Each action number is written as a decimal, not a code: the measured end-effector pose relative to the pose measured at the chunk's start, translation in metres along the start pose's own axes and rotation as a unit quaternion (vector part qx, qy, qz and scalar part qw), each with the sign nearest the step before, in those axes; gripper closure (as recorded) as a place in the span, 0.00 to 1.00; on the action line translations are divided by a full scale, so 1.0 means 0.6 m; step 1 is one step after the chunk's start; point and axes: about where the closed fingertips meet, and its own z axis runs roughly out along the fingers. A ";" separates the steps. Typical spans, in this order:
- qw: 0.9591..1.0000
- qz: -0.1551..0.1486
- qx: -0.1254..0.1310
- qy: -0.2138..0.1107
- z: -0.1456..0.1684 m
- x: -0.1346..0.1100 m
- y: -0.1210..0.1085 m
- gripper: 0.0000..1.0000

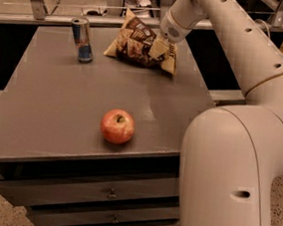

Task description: Move brown chip bag near apple

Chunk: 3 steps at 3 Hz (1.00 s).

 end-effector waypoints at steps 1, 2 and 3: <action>1.000 0.000 0.000 0.000 0.000 0.000 0.000 1.00; 1.000 0.000 0.000 0.000 -0.001 0.000 0.000 1.00; 1.000 0.008 0.013 -0.020 -0.069 0.029 -0.016 1.00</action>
Offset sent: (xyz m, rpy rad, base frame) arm -0.0231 -0.1622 0.1450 0.2314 -0.1267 -0.0106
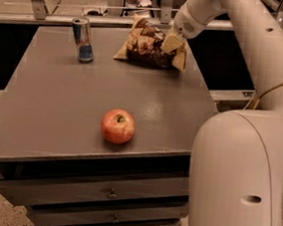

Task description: Move brown chip bag near apple

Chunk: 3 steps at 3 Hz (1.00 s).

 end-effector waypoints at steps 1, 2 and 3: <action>0.998 0.023 0.037 -0.048 -0.145 0.059 -0.030 1.00; 0.994 0.040 0.058 -0.084 -0.231 0.100 -0.037 1.00; 0.990 0.045 0.055 -0.119 -0.268 0.104 -0.028 1.00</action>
Offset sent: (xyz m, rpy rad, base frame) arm -0.0369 -0.2046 0.1615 0.2510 -0.1679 -0.1267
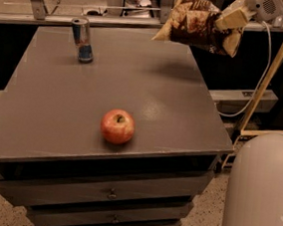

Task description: Move brown chip bag near apple

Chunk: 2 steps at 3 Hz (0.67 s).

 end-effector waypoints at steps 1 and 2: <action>1.000 0.002 -0.021 -0.006 0.001 -0.024 0.023 1.00; 0.999 -0.004 -0.037 0.008 0.010 -0.062 0.057 1.00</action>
Offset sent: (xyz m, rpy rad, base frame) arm -0.0876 0.0980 -0.0060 -0.0622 0.1009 0.0832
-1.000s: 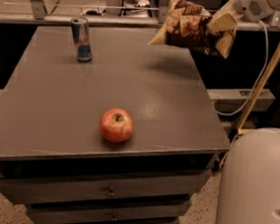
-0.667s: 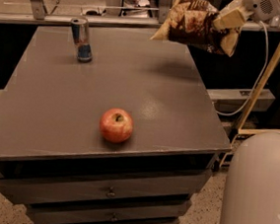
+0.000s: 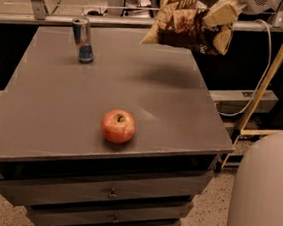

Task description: Move brown chip bag near apple

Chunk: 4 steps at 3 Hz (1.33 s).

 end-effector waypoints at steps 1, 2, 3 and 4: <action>1.000 -0.003 -0.005 0.000 0.002 -0.035 0.040 1.00; 1.000 0.003 -0.003 -0.016 -0.001 -0.057 0.088 1.00; 0.999 0.018 -0.020 -0.027 0.021 -0.051 0.148 1.00; 0.998 0.032 -0.057 -0.024 0.073 -0.036 0.215 1.00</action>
Offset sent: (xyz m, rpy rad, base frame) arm -0.1010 0.0854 -0.0555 0.0376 0.0992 0.0187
